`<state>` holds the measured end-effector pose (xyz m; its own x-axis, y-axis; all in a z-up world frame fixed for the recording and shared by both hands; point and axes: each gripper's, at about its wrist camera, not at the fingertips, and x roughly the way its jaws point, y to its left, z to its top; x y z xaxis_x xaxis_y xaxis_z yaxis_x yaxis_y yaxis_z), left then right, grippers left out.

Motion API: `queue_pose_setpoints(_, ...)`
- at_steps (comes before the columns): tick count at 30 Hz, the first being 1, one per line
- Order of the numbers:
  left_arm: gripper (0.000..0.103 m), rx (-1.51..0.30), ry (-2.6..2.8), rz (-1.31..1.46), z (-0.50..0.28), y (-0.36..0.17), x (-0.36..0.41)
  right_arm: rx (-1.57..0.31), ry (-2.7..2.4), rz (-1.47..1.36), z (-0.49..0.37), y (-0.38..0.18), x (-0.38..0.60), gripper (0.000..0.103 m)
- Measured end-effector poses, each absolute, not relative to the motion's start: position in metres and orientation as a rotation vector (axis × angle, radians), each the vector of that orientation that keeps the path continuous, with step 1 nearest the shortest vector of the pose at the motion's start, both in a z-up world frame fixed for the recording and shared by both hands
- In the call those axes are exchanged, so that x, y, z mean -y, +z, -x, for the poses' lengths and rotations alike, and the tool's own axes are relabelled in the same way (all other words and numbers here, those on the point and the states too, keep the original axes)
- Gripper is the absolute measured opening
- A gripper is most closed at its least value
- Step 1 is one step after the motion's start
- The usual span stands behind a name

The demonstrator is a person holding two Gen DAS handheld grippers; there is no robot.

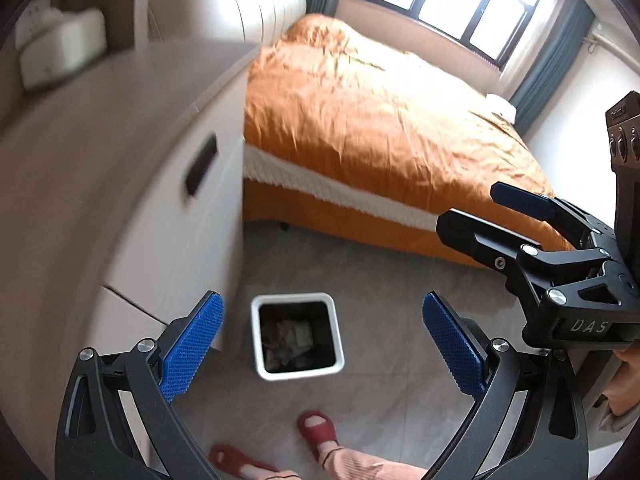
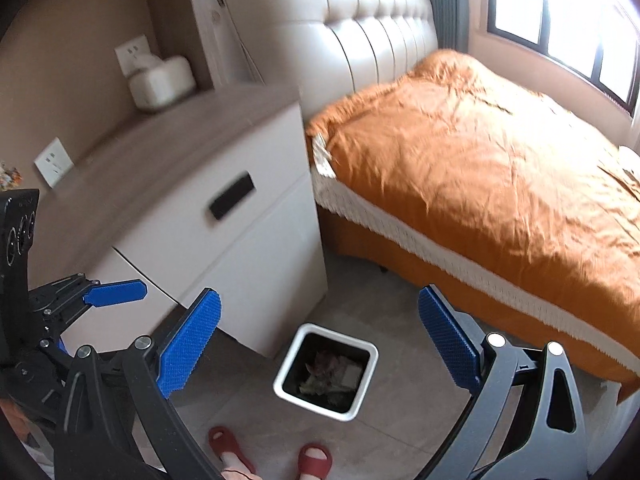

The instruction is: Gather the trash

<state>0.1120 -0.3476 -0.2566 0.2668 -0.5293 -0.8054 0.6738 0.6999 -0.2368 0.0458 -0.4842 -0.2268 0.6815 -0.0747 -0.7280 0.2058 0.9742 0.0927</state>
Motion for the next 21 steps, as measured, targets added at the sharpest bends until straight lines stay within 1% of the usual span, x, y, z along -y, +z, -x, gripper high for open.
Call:
queue_pose_setpoints(9, 0.098, -0.906, -0.750, -0.151, -0.105, -0.190, 0.305, -0.721, -0.088, -0.134, -0.047, -0.173, 0.455, 0.098)
queue_pose_setpoints(21, 0.098, -0.777, -0.586, -0.064, -0.092, -0.110, 0.223, -0.610, 0.051, -0.061, -0.051, -0.111, 0.394, 0.098)
